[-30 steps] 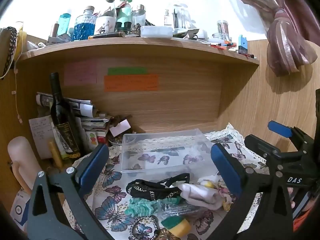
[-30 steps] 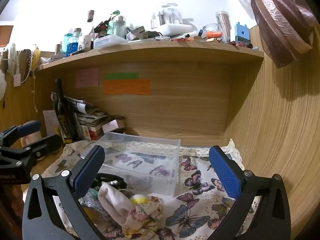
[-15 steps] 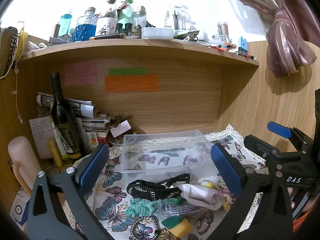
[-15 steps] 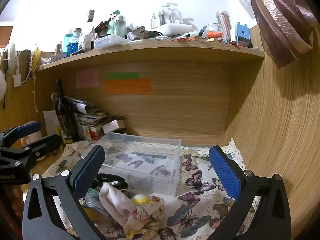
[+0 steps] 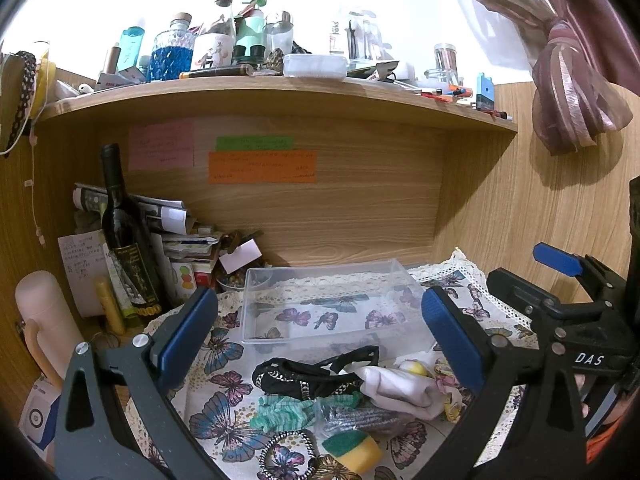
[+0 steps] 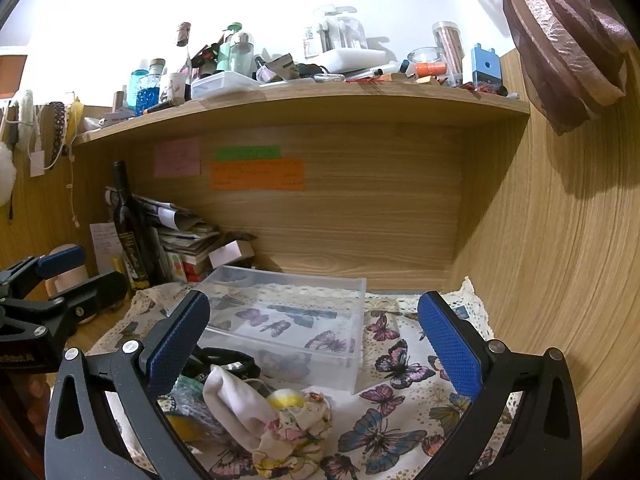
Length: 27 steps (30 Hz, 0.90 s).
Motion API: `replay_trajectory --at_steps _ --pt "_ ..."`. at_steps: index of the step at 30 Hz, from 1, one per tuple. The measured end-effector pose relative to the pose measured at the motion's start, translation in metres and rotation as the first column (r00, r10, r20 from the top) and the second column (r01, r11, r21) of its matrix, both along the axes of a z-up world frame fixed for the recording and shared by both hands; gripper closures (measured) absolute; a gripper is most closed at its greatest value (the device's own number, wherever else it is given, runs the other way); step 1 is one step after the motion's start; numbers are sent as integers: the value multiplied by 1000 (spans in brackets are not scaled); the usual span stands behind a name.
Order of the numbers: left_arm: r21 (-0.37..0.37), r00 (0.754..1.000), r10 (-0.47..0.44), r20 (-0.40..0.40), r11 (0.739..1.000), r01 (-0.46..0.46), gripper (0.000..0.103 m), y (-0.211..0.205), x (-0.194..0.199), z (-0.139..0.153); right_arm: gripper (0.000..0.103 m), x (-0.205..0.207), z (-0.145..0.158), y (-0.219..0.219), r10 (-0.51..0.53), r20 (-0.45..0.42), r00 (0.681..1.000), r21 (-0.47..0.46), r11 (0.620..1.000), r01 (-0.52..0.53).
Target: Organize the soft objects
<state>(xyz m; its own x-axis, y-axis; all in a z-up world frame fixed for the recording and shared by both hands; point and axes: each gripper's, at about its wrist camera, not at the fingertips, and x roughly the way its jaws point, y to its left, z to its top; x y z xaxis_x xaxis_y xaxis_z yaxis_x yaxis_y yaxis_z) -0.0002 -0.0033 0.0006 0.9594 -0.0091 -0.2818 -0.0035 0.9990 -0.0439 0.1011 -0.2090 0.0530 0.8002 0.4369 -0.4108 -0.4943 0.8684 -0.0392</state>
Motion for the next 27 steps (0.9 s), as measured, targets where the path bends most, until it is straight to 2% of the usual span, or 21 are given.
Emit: replay_trajectory --at_steps 27 --pt "-3 1000 2 5 1000 -2 0 1 -1 -2 0 -1 1 1 5 -3 1000 12 1000 -5"
